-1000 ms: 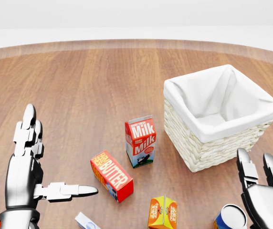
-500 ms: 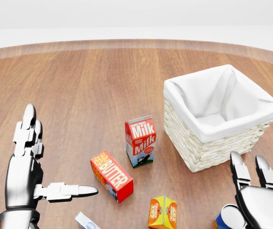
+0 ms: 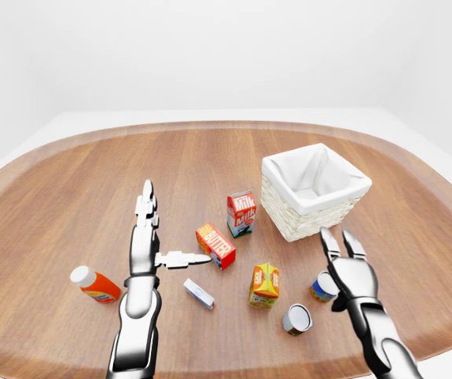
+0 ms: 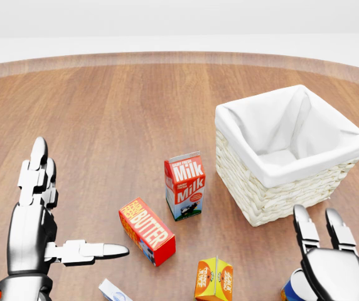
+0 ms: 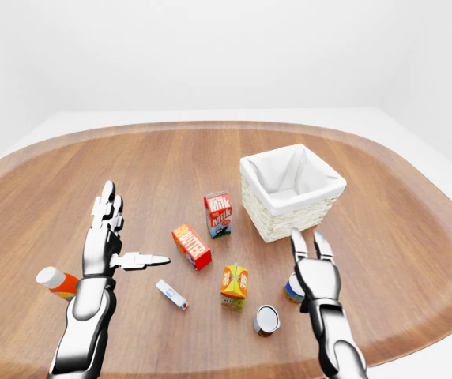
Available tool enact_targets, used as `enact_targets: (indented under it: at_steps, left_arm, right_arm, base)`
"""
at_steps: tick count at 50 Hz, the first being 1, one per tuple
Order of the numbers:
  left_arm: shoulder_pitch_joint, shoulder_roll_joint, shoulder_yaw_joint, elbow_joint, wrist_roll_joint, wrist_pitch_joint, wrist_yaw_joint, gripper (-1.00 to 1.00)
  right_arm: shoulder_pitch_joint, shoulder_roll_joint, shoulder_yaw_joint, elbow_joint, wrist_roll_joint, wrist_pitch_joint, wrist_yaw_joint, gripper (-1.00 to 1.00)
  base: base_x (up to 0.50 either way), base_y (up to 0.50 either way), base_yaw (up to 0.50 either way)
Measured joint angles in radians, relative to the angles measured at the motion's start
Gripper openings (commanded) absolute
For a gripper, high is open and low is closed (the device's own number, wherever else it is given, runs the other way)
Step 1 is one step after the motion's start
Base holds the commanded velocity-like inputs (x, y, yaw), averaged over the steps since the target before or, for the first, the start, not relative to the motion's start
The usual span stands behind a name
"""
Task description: Pick up the alphabet soup and the tomato sauce, and put them in the basket.
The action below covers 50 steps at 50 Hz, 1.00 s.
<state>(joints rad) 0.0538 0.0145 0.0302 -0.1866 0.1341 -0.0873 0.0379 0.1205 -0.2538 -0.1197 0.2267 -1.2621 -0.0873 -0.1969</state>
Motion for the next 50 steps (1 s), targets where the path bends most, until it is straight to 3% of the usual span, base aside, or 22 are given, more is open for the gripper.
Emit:
enact_targets:
  at_steps: [50]
  left_arm:
    - [-0.002, 0.0, 0.0, 0.004, 0.0, 0.0, 0.002, 1.0]
  right_arm:
    - [-0.069, -0.028, 0.065, 0.195, -0.013, 0.0, -0.107, 1.0]
  base:
    - [0.0, 0.0, 0.0]
